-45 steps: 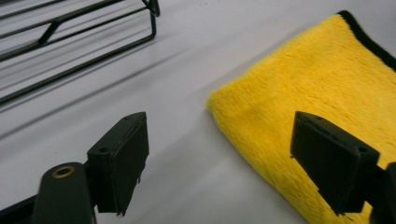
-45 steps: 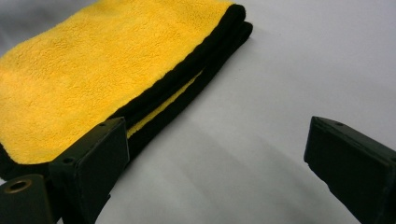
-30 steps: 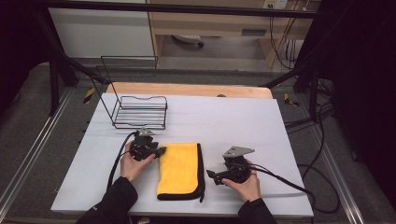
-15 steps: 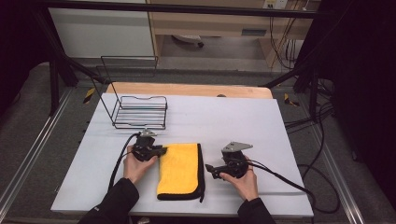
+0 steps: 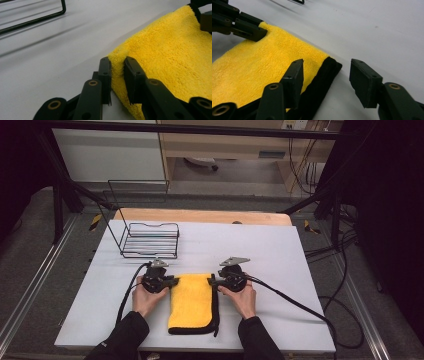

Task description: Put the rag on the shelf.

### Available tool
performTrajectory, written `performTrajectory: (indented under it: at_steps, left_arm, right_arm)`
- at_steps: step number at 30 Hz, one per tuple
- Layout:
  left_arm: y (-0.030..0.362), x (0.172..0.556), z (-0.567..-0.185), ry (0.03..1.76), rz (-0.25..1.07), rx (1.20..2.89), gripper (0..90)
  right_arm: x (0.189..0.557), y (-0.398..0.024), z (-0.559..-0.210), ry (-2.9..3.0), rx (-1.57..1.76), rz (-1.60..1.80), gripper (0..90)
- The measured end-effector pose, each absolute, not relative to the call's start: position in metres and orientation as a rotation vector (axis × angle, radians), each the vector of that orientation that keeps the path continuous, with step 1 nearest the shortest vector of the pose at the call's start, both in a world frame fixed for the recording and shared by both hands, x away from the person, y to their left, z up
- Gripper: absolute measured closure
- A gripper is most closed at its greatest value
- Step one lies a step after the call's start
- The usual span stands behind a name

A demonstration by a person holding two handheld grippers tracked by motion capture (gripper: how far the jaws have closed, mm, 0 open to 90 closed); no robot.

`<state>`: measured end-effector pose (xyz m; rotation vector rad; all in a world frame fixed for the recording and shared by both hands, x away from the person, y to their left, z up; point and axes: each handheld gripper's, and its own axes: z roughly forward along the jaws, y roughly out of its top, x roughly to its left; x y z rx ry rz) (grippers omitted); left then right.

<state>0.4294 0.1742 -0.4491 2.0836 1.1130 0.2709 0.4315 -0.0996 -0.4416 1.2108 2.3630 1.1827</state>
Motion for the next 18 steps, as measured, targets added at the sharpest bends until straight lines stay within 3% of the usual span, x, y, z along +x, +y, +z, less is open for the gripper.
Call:
performTrajectory:
  at_steps: [5, 18]
  left_arm:
    - [0.1728, 0.4286, -0.4488, 1.096, 0.301, 2.100, 74.7]
    - [0.1737, 0.4296, -0.4494, 1.099, 0.279, 2.089, 76.0]
  right_arm:
    - [0.4347, -0.0969, -0.4478, 2.397, 1.242, 1.170, 58.3]
    - [0.4365, -0.0915, -0.4507, 2.425, 1.316, 1.146, 63.8]
